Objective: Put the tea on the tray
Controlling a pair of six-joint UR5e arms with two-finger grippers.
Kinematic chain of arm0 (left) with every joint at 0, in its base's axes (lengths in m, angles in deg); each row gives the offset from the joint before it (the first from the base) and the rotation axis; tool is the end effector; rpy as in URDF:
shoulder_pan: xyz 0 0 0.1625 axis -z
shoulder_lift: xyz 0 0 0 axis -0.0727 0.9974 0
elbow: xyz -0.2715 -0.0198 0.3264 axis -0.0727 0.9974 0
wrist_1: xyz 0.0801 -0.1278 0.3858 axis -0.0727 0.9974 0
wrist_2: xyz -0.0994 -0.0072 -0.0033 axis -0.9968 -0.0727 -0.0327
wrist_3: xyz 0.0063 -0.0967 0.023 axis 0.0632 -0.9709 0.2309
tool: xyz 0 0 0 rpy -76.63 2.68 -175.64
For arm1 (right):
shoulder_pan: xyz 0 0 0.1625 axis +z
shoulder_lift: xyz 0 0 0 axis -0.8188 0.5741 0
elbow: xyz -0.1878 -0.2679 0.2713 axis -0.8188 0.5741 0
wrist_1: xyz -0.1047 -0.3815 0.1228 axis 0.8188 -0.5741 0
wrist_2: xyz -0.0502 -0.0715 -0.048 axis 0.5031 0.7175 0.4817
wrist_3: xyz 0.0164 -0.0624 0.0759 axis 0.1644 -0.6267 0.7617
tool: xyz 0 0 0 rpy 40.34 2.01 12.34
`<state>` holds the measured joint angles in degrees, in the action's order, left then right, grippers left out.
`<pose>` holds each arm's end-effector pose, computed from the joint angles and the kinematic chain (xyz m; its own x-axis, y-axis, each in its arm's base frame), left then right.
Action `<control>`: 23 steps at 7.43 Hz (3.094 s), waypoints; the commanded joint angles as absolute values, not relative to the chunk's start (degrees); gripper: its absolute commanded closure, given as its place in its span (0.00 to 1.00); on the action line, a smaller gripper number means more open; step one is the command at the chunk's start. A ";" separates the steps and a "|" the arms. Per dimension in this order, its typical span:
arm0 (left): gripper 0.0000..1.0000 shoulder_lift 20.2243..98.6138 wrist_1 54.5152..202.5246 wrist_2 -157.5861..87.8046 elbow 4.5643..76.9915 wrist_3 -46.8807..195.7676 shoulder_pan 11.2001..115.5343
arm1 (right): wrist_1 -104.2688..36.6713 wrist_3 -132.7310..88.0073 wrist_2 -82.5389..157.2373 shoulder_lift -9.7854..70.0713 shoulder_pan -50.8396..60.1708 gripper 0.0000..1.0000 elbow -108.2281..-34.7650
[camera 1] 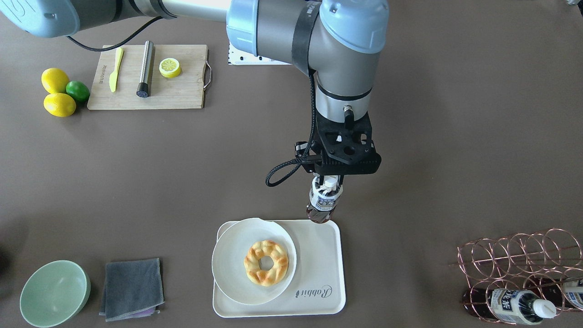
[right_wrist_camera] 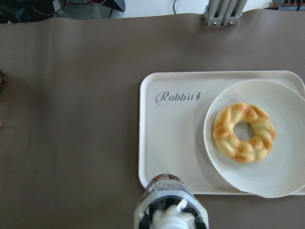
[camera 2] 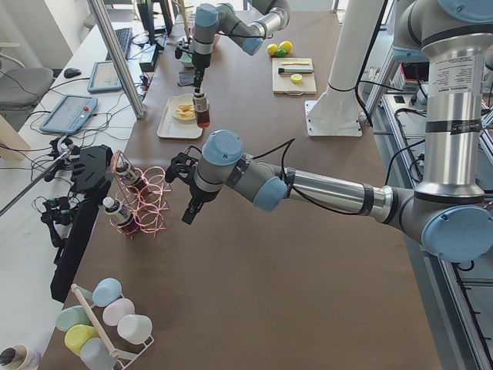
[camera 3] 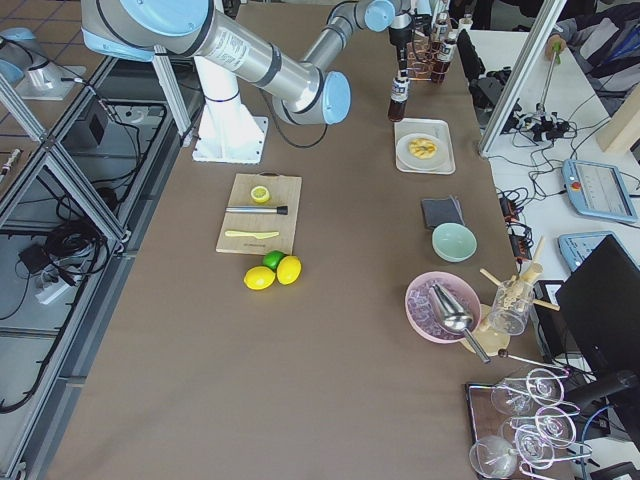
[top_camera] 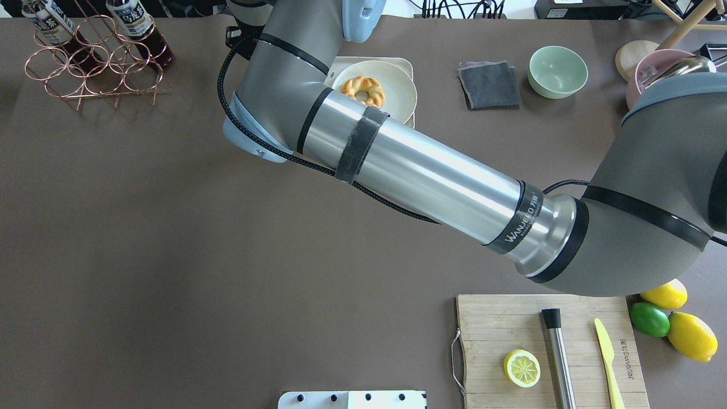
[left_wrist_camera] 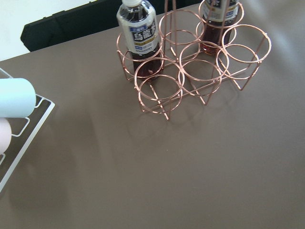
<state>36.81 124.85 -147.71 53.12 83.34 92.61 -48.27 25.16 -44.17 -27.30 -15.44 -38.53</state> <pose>-0.0504 -0.4875 0.5225 0.7031 0.3117 -0.6391 0.0490 0.8754 0.4809 -0.5623 -0.6042 -0.0416 0.6870 0.0172 0.7264 -0.1946 0.9675 0.1611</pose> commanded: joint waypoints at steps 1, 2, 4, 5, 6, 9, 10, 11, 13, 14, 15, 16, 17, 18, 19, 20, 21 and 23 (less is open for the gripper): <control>0.02 34.92 122.89 -148.18 50.54 90.12 98.46 | -39.77 23.37 -45.26 -34.37 -12.88 1.00 -21.62; 0.02 34.82 122.89 -148.18 50.71 90.23 98.83 | -38.28 23.10 -45.53 -34.83 -12.00 1.00 -19.74; 0.02 33.94 123.07 -148.27 51.23 90.23 99.18 | -29.79 24.15 -45.89 -35.01 -10.50 1.00 -12.38; 0.02 33.85 123.16 -148.36 51.32 90.23 100.75 | -29.56 24.15 -46.24 -35.09 -10.32 1.00 -11.73; 0.02 33.85 123.16 -148.27 51.32 90.23 101.02 | -29.56 24.15 -47.37 -35.53 -10.14 1.00 -11.03; 0.02 33.94 123.07 -148.09 51.06 90.05 101.03 | -29.65 24.07 -48.17 -36.59 -9.88 0.00 -9.35; 0.02 33.94 122.90 -148.44 50.97 89.62 101.03 | -29.74 23.89 -48.26 -36.85 -9.79 0.00 -9.35; 0.02 34.02 122.37 -148.45 50.80 89.09 100.94 | -30.35 22.06 -52.61 -37.55 -7.53 0.00 -9.87; 0.02 36.47 110.67 -152.98 49.74 85.84 100.59 | -40.22 11.82 -54.85 -32.76 -5.23 0.00 -21.23; 0.02 36.83 105.11 -153.54 51.31 85.83 100.59 | -45.16 6.80 -59.03 -26.80 -2.61 0.00 -30.35; 0.02 36.75 103.75 -153.28 50.54 86.01 100.33 | -48.86 1.45 -62.99 -23.18 0.55 0.00 -35.14; 0.02 36.92 102.08 -153.28 50.44 85.92 99.98 | -53.94 -4.35 -64.77 -21.40 2.67 0.00 -37.71; 0.02 37.19 97.71 -153.19 51.57 86.01 99.54 | -59.82 -10.24 -65.57 -18.43 4.69 0.00 -41.66; 0.02 35.97 96.97 -153.19 53.24 86.01 99.18 | -62.49 -14.56 -65.40 -12.13 6.19 0.00 -48.57; 0.02 33.17 96.97 -153.19 55.95 86.10 97.79 | -62.96 -18.61 -65.66 -6.76 8.99 0.00 -52.29; 0.02 32.88 96.88 -153.28 56.42 85.92 97.60 | -63.31 -23.00 -65.66 0.25 10.93 0.00 -56.68; 0.02 32.62 96.97 -153.28 57.38 85.92 97.25 | -63.31 -30.35 -67.32 6.85 15.39 0.00 -58.81; 0.03 30.34 97.05 -153.19 59.83 86.27 94.18 | -63.22 -44.08 -69.97 17.24 25.49 0.00 -59.18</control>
<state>32.14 96.98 -153.24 57.57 86.06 96.24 -63.12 -32.45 -68.14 7.71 16.87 -58.04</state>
